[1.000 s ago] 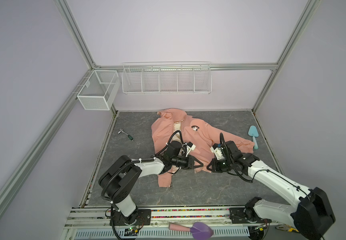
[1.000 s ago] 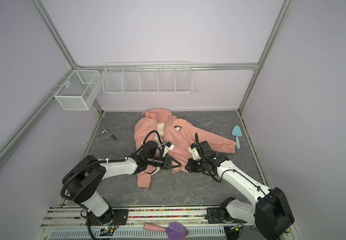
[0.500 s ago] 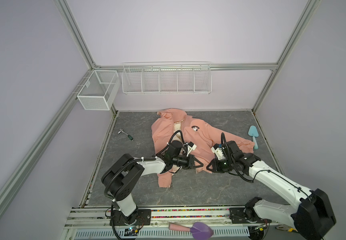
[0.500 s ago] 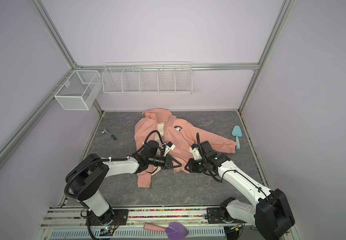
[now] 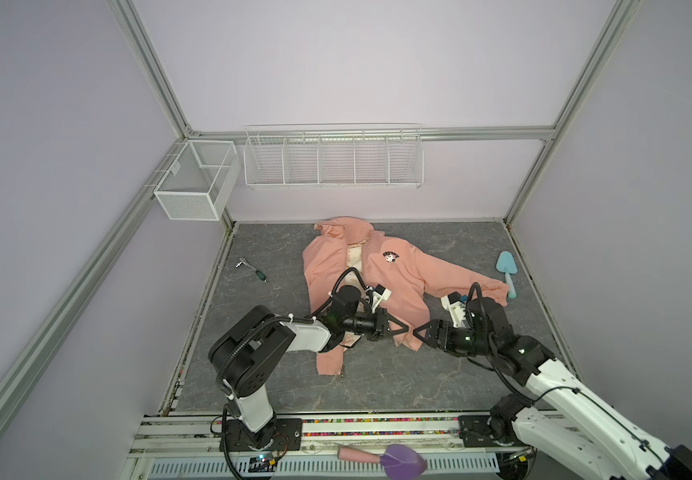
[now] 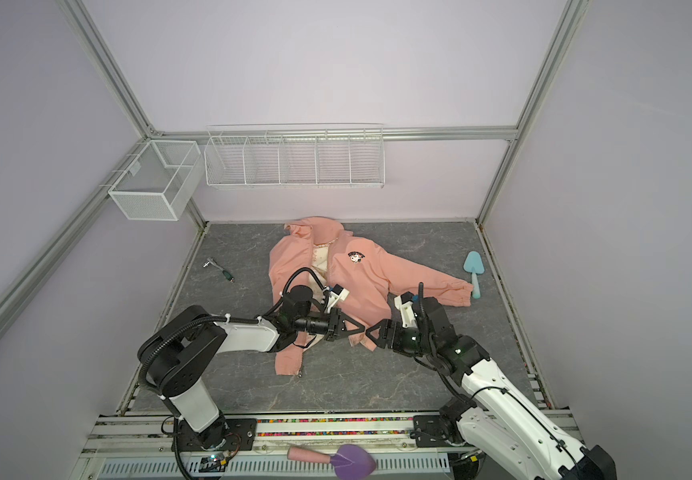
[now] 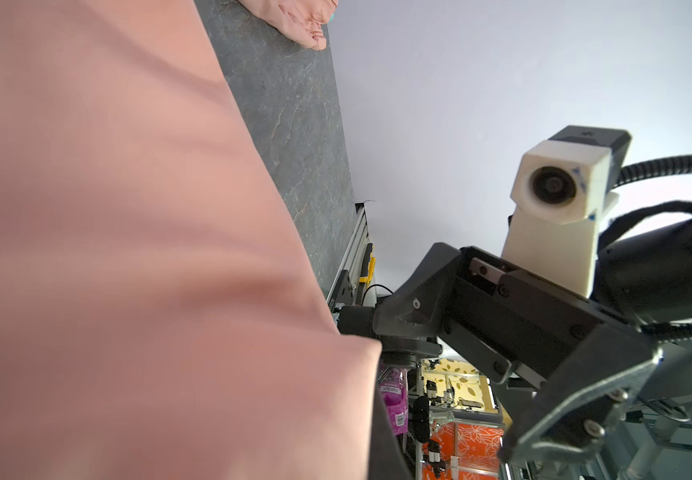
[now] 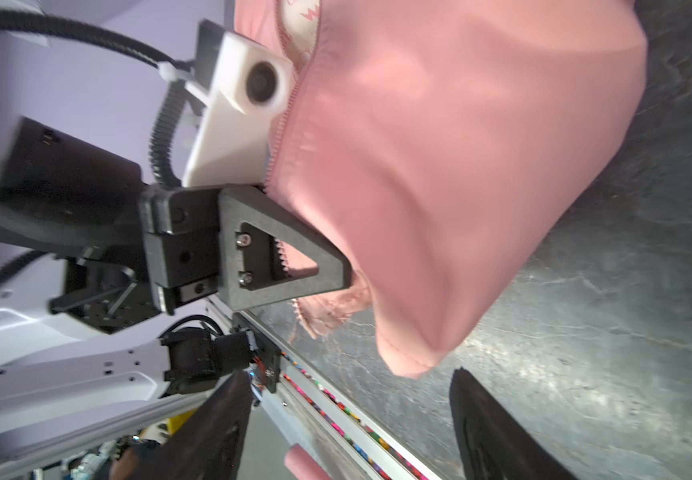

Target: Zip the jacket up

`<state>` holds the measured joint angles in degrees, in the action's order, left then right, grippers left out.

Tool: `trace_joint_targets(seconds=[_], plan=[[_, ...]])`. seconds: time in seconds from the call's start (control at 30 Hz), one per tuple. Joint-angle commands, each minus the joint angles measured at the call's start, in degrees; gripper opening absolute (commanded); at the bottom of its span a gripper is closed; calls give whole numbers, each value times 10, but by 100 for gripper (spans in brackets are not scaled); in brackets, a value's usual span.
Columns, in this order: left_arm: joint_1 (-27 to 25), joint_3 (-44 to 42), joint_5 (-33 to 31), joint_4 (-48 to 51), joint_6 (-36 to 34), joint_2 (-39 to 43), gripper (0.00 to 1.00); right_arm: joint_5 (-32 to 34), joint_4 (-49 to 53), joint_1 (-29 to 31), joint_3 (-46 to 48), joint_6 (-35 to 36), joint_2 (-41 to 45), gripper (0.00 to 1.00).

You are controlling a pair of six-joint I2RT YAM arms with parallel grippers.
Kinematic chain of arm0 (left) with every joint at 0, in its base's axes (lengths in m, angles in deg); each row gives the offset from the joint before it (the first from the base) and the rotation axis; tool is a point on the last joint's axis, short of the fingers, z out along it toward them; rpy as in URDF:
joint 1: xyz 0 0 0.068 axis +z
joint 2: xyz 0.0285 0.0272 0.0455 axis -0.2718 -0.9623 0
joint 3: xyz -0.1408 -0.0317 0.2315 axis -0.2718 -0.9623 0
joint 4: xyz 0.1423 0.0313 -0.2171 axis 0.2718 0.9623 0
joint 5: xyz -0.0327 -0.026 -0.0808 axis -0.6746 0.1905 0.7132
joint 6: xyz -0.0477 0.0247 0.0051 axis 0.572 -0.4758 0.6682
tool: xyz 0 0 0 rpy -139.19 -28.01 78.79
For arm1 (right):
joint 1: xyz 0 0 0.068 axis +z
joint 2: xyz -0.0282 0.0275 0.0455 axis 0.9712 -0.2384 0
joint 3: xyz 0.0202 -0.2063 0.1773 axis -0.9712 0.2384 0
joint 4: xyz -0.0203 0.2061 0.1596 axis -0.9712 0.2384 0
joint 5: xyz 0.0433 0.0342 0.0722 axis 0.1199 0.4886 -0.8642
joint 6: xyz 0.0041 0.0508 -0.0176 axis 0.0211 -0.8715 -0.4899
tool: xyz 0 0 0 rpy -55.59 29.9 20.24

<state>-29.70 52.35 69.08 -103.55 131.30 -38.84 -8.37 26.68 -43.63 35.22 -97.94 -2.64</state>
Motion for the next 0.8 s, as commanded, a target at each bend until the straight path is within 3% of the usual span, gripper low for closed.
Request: trace_joint_targets(seconds=[0.0, 0.27, 0.47, 0.77], plan=[[-4, -4, 15, -34, 33, 5, 0, 15, -72, 42, 21, -106, 25, 84], [-4, 22, 24, 142, -43, 54, 0, 83, -149, 156, 4, -147, -29, 99], [-4, 43, 35, 273, -106, 69, 0, 108, -226, 223, -27, -149, -128, 97], [-4, 55, 53, 279, -104, 74, 0, 183, -302, 300, -18, -179, -181, 98]])
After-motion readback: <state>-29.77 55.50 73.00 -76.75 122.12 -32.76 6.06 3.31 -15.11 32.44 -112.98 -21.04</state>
